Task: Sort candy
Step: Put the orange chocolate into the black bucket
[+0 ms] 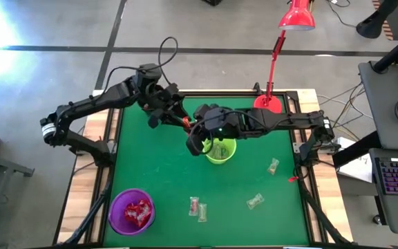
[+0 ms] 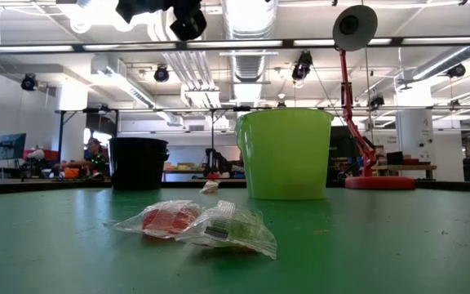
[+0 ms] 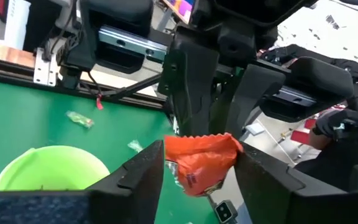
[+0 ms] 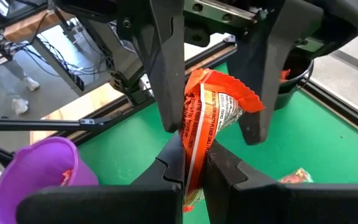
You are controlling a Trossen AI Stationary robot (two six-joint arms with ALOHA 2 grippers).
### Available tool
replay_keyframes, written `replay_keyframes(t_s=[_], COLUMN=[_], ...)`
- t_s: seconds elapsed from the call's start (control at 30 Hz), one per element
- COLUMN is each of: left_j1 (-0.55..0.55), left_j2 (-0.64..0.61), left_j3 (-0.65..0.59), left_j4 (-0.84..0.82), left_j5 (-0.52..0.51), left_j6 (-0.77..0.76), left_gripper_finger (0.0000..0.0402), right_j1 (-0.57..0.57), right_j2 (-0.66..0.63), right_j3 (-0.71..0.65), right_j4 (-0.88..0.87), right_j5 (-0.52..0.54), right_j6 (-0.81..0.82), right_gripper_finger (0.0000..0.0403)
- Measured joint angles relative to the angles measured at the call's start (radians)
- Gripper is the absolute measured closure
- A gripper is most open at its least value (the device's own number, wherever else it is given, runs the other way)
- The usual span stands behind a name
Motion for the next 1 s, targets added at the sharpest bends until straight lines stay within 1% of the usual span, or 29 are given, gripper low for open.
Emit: replay_keyframes(t_s=[0.13,0.37,0.43,0.57,0.83,1.0], left_j1=[0.002,0.002,0.002,0.002,0.009,0.051], left_j2=[0.006,0.009,0.008,0.008,0.008,0.007], left_j3=[0.000,0.000,0.000,0.000,0.000,0.000], left_j4=[0.003,0.003,0.003,0.002,0.002,0.000], left_j5=[0.009,0.016,0.017,0.027,0.015,0.024], left_j6=[0.001,0.034,0.042,0.046,0.048,0.048], left_gripper_finger=[0.0266,0.0346,0.0361,0.0370,0.0372,0.0372], right_j1=[-0.001,-0.002,-0.002,-0.006,-0.012,-0.023], right_j2=[0.000,0.000,0.000,0.000,0.000,-0.012], right_j3=[0.000,-0.002,-0.002,-0.002,-0.002,0.008], right_j4=[0.000,-0.002,0.000,0.005,0.008,0.003], right_j5=[0.002,0.001,0.003,0.007,0.002,0.012], right_j6=[-0.001,-0.020,-0.039,-0.043,-0.046,-0.053], right_gripper_finger=[0.0383,0.0383,0.0380,0.0355,0.0270,0.0241])
